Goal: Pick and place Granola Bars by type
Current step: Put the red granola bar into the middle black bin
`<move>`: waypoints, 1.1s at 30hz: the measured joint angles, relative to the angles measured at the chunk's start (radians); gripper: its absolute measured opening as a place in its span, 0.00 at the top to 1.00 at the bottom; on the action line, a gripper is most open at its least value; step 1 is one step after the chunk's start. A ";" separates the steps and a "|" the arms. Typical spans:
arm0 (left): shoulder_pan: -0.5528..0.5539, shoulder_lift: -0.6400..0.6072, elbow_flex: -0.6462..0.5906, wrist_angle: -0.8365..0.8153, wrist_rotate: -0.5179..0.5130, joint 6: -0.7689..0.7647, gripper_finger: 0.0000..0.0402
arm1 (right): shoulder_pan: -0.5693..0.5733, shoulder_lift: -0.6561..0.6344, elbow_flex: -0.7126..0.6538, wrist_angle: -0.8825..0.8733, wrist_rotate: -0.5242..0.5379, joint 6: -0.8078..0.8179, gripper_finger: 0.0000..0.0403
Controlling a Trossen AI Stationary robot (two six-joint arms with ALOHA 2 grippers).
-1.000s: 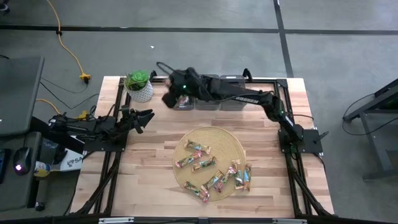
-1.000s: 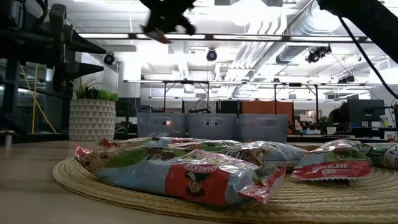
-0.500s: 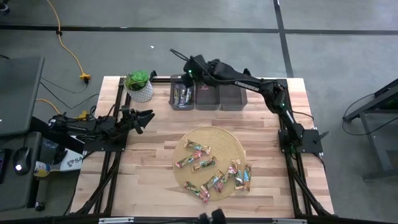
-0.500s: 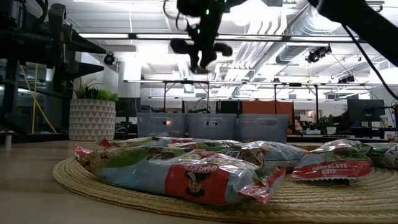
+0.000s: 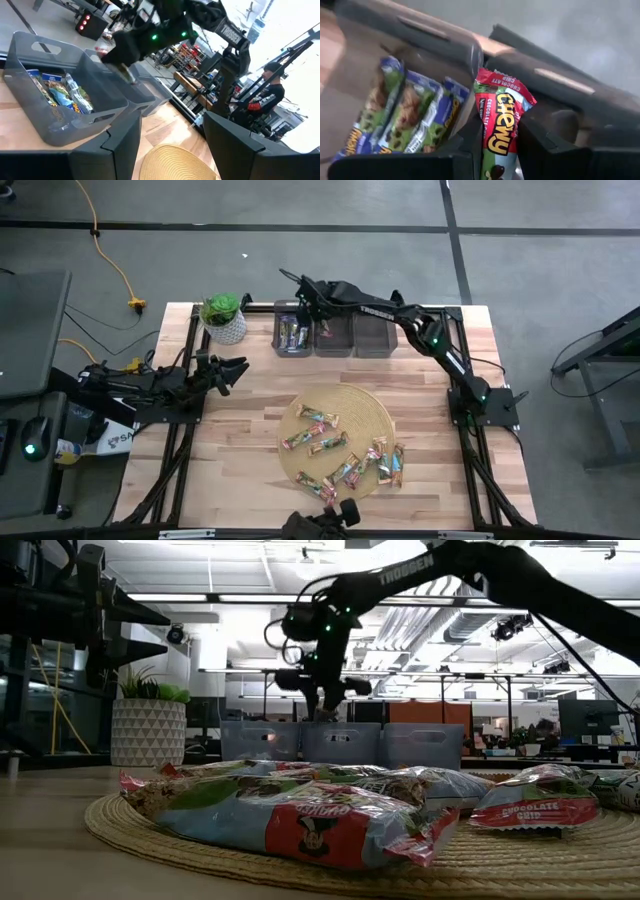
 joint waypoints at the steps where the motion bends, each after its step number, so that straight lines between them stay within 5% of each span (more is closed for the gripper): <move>1: 0.000 0.000 0.000 0.000 0.000 0.000 0.47 | -0.001 0.006 0.000 -0.004 -0.006 0.005 0.80; 9: 0.000 0.000 0.000 0.000 0.000 0.000 0.47 | -0.002 0.014 0.000 -0.073 0.036 0.025 0.80; 24: 0.000 0.000 0.000 0.000 0.000 0.000 0.47 | 0.003 0.014 -0.002 -0.086 -0.046 0.029 0.79; 33: 0.000 0.000 0.000 0.000 0.000 0.000 0.47 | 0.016 0.016 -0.127 0.006 -0.101 0.063 0.79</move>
